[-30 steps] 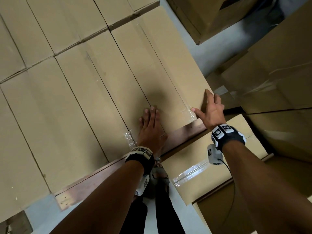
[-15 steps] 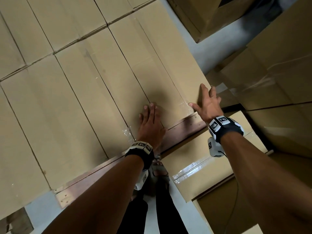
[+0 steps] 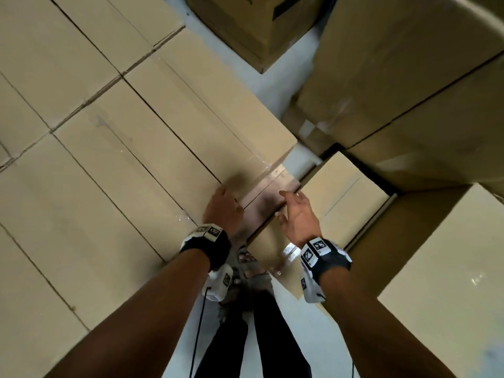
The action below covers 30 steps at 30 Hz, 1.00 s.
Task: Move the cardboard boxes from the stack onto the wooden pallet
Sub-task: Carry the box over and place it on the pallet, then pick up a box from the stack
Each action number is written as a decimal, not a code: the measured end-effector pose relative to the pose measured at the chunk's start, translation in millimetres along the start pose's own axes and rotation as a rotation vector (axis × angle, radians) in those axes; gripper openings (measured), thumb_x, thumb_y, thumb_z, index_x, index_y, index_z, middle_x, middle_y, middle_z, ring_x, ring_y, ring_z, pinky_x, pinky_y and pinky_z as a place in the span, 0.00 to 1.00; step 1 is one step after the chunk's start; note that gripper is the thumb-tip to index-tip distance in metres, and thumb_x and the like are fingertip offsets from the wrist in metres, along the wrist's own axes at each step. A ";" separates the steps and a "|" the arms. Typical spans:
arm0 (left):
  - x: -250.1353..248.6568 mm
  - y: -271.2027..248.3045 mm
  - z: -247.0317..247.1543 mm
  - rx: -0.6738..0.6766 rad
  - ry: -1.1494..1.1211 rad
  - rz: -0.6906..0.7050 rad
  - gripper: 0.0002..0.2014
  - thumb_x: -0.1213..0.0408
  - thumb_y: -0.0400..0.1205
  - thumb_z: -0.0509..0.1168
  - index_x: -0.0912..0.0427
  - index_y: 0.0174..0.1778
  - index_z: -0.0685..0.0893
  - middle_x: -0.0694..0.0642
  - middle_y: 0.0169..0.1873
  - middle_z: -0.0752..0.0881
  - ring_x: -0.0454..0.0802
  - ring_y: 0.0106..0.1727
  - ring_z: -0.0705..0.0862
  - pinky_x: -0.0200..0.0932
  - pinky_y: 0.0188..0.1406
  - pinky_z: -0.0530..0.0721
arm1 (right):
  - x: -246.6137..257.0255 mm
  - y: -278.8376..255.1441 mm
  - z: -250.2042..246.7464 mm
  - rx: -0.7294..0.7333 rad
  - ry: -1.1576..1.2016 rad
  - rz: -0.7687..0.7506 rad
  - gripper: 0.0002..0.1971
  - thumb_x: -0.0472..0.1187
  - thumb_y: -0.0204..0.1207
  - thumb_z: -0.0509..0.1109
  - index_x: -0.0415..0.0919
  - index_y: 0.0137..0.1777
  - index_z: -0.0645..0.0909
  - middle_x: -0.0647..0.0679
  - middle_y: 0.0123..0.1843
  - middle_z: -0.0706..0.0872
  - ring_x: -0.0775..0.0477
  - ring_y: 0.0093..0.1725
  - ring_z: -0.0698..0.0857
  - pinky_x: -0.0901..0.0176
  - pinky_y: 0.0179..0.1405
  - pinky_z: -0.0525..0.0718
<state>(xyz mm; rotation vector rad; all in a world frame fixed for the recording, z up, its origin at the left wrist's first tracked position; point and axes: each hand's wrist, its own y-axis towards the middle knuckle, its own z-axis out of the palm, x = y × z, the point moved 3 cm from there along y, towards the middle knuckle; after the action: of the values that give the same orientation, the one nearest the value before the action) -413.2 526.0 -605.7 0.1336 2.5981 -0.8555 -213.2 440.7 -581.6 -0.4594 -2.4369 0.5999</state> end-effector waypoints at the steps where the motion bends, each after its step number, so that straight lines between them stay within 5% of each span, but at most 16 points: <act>1: -8.9 -12.2 -0.4 0.015 0.013 0.032 0.26 0.62 0.84 0.66 0.64 0.78 0.75 0.63 0.80 0.74 0.67 0.73 0.80 0.57 0.70 0.81 | -5.7 -22.0 -1.6 -0.020 0.020 0.031 0.28 0.42 0.87 0.66 0.50 0.86 0.65 0.42 0.86 0.72 0.38 0.91 0.56 0.34 0.76 0.79; 9: -92.1 -114.2 17.1 0.138 0.069 0.349 0.22 0.55 0.85 0.65 0.62 0.72 0.82 0.61 0.69 0.83 0.63 0.71 0.81 0.53 0.70 0.79 | -60.5 -171.1 -44.2 -0.290 0.172 0.219 0.26 0.38 0.82 0.71 0.45 0.81 0.75 0.38 0.72 0.83 0.35 0.77 0.73 0.38 0.63 0.86; 14: -153.1 -158.2 51.2 0.220 0.061 0.527 0.20 0.63 0.84 0.70 0.61 0.72 0.83 0.59 0.68 0.83 0.61 0.69 0.83 0.56 0.71 0.81 | -120.1 -240.8 -55.7 -0.453 0.227 0.365 0.23 0.39 0.82 0.73 0.41 0.77 0.78 0.37 0.67 0.84 0.33 0.69 0.79 0.36 0.57 0.89; 19: -204.7 -182.4 105.2 0.296 0.091 0.667 0.21 0.62 0.86 0.69 0.59 0.75 0.82 0.56 0.72 0.81 0.58 0.70 0.83 0.49 0.73 0.78 | -191.0 -294.8 -54.0 -0.527 0.218 0.457 0.26 0.39 0.82 0.72 0.44 0.80 0.75 0.40 0.75 0.80 0.34 0.74 0.75 0.37 0.63 0.86; 25: -253.9 -191.8 167.3 0.324 0.097 0.784 0.29 0.49 0.81 0.63 0.59 0.77 0.80 0.58 0.79 0.76 0.60 0.74 0.82 0.59 0.76 0.80 | -275.2 -331.3 -53.8 -0.605 0.165 0.513 0.34 0.54 0.83 0.75 0.42 0.84 0.71 0.36 0.85 0.68 0.33 0.81 0.66 0.32 0.78 0.77; 30: -289.1 -185.3 206.8 0.265 0.155 0.899 0.29 0.56 0.87 0.66 0.54 0.86 0.72 0.58 0.91 0.58 0.60 0.89 0.60 0.55 0.86 0.63 | -325.6 -334.4 -66.9 -0.547 0.044 0.464 0.39 0.64 0.85 0.69 0.46 0.89 0.65 0.35 0.92 0.58 0.48 0.83 0.49 0.27 0.86 0.62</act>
<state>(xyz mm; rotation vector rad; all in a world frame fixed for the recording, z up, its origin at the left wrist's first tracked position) -116.9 264.4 -539.3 1.3538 2.1448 -0.8251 17.2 35.7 -509.7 -1.2655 -2.4399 0.0801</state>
